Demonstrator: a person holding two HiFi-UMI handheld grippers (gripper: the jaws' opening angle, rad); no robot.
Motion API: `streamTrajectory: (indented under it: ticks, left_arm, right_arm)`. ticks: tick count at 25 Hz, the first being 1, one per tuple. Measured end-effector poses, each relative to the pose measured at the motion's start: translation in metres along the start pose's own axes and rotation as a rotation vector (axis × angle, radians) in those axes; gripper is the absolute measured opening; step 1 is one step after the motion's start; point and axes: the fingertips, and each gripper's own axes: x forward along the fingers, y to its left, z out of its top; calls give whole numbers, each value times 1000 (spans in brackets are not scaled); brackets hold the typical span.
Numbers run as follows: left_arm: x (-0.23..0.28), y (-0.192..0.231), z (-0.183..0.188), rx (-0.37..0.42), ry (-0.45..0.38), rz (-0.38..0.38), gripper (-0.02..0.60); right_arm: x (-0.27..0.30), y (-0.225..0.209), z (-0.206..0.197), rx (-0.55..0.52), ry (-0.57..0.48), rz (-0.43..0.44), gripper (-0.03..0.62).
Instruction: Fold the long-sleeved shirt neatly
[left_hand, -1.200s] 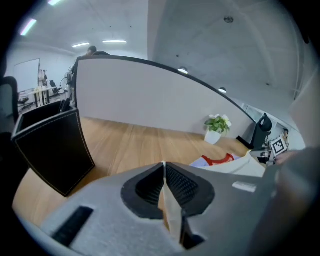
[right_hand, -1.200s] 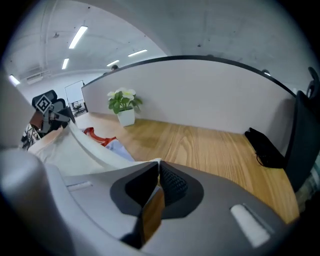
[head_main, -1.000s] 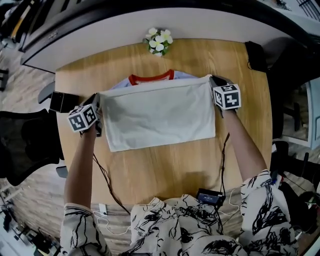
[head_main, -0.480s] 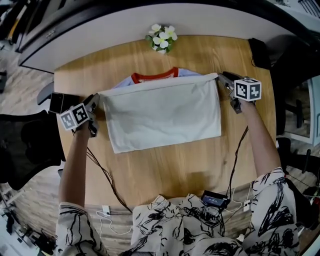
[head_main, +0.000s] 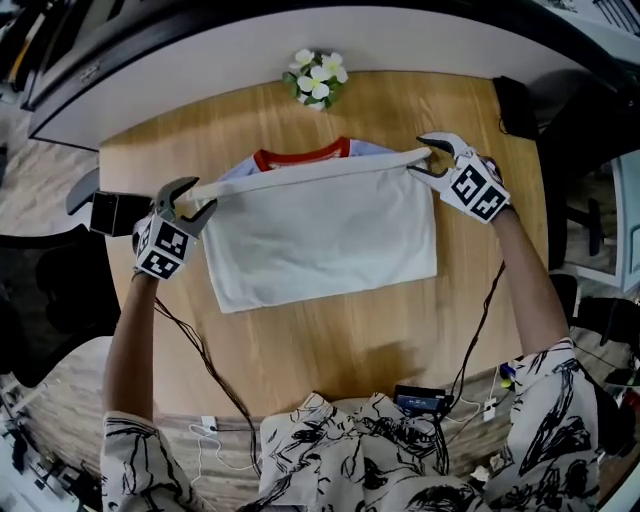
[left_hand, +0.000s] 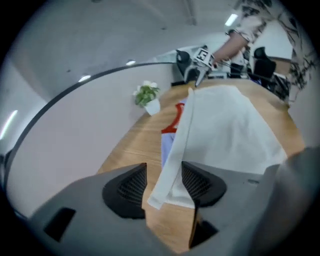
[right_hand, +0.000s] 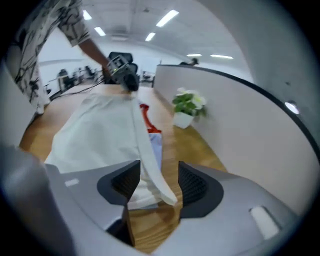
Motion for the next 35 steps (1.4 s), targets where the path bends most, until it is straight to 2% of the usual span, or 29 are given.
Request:
streamTrajectory:
  ticks: [2,4,6,9,11,13,16,18,19,21,23,26,27,29,30,31,32,33,35]
  left_arm:
    - [10,-11,-14,62,69,-82,222]
    - [16,-15,-24,68,120,-129,221]
    - [21,-12,-31,69,159,-133,212]
    - [26,-12,-38,77,191,-155,187]
    - [29,-12,-36,75,189,-169,148]
    - [27,-9,-32,60,171,-167,108]
    - [23,-1,-27,-17,148,-167,86]
    - [23,10,-27,-104,126,-150,77]
    - [24,17,-28,-158,111,-132,52]
    - [25,32,-32,-272,95,-86,44]
    - [30,41,-39,-341,128,-27,20]
    - [36,51,-43,-414,162,60,43]
    - [36,58,-42,-457,142,95,71]
    - [26,77,-34,-531,50,184,118]
    - [17,87,-27,-527,0,231,117]
    - [8,94,-20,-484,-37,262,114]
    - [1,93,-12,-413,-52,258,114]
    - [-3,85,-5,-328,-44,212,112]
    - [2,53,-4,-152,36,63,115]
  right_arm:
    - [18,18,-5,-128,91,81,252]
    - [30,22,-13,-191,155,105,240]
    - [37,16,-15,-199,175,103,204]
    - [41,8,-14,-207,185,105,108]
    - [40,2,-15,-212,189,86,39]
    - [39,-5,-13,-175,176,62,21]
    - [40,-13,-13,-113,165,45,21]
    - [44,-17,-15,-88,173,39,21]
    - [46,-18,-16,-65,176,39,23]
    - [52,-21,-19,12,176,39,25]
    - [55,-27,-22,101,169,18,30]
    - [57,-37,-31,198,181,-49,56]
    - [56,-41,-34,235,185,-77,65]
    - [51,-53,-39,312,173,-149,70]
    - [45,-61,-39,333,157,-191,69]
    - [40,-67,-37,332,134,-229,69]
    - [34,-70,-31,314,106,-257,70]
    - [30,-70,-24,287,80,-268,78]
    - [27,-59,-11,230,45,-242,81]
